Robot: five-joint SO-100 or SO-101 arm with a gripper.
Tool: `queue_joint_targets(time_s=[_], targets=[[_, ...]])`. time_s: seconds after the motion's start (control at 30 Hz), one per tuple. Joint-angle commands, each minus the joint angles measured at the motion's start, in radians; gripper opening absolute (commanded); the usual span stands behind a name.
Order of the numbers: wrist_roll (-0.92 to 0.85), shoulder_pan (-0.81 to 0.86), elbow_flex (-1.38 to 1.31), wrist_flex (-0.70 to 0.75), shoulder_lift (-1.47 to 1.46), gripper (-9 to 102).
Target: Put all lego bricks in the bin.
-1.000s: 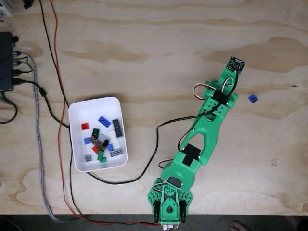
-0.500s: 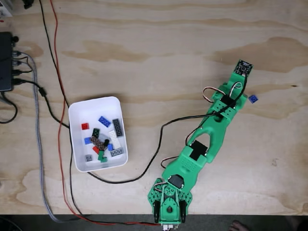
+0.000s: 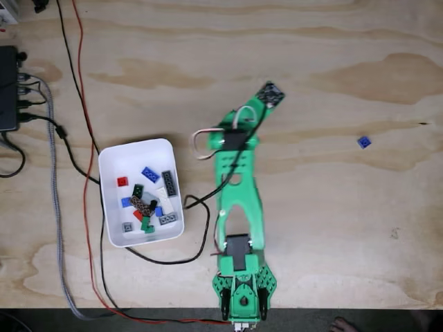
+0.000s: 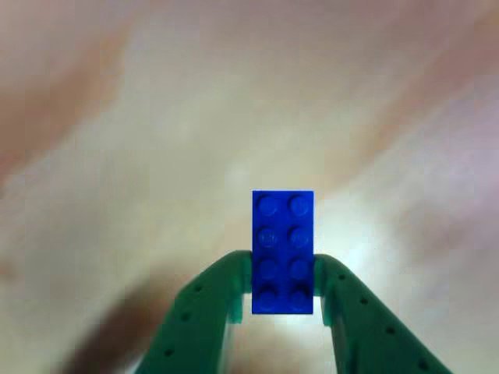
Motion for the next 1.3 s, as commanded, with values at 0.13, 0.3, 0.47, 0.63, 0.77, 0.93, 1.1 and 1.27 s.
queue_joint_targets(time_s=[0.13,0.3,0.47,0.63,0.77,0.93,1.1,1.27], targets=[[0.287,-0.755,-0.044,0.078,0.084,0],[0.278,-0.701,-0.041,0.086,0.04,29],[0.25,-0.394,-0.081,0.069,0.123,37],[-0.028,0.221,-0.06,-0.057,0.095,37],[-0.304,0.595,0.009,-0.341,-0.106,36],[-0.485,0.799,-0.002,-0.44,-0.259,30],[-0.601,0.897,0.006,-0.476,-0.307,26],[-0.66,0.968,0.008,-0.56,-0.368,21]])
